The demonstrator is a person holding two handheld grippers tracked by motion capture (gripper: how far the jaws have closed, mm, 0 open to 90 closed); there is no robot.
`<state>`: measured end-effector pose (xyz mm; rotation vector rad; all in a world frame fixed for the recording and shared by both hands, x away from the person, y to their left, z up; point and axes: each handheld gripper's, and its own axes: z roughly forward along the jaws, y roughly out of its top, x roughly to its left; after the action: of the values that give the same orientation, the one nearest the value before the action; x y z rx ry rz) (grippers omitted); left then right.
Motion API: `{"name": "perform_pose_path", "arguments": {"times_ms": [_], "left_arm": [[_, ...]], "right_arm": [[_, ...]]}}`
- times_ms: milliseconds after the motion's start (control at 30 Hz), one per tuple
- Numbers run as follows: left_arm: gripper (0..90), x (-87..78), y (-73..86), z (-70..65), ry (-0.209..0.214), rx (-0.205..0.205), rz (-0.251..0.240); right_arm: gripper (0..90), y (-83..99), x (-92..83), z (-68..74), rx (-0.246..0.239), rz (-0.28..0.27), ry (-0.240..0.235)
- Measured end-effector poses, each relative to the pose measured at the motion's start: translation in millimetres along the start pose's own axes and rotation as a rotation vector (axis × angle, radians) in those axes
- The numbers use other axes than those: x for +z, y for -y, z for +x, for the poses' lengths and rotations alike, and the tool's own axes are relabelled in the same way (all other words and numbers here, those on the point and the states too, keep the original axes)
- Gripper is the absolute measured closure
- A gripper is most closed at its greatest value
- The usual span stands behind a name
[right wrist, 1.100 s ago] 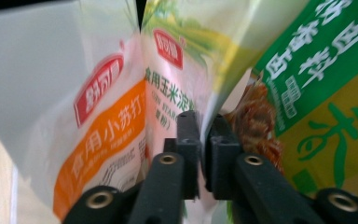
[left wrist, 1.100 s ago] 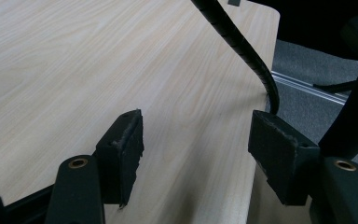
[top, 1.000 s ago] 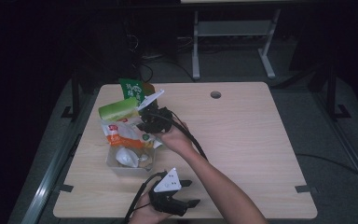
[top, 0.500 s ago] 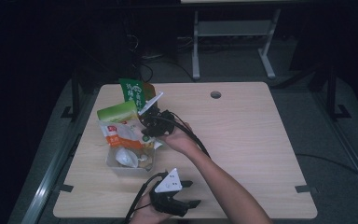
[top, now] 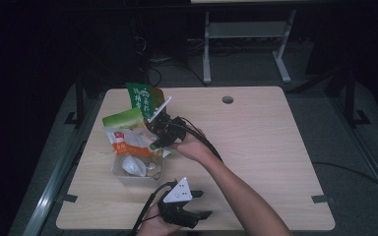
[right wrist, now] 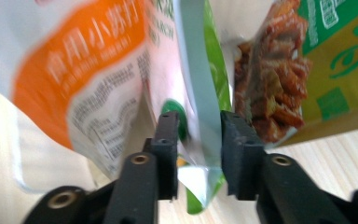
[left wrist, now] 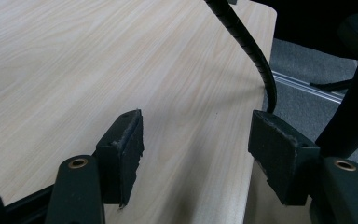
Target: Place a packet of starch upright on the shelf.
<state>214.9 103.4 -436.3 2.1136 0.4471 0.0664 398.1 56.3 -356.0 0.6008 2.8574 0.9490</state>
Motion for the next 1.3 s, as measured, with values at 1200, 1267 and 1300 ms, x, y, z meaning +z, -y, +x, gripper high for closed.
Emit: {"name": "perform_pose_path", "arguments": {"times_ms": [1200, 1267, 1300], "left_arm": [[35.0, 1.6, -1.4, -2.8, 0.010, -0.012, -0.009], [35.1, 0.7, -1.6, -1.8, 0.009, 0.006, -0.007], [35.0, 0.3, -1.3, -2.1, 0.010, -0.005, -0.009]], "right_arm": [[83.9, 2.4, 35.3, 4.3, 0.037, 0.049, 0.002], [83.7, 5.4, 42.1, 4.3, 0.050, 0.073, 0.010], [83.7, 8.4, 43.5, 1.8, 0.074, 0.057, -0.007]]}}
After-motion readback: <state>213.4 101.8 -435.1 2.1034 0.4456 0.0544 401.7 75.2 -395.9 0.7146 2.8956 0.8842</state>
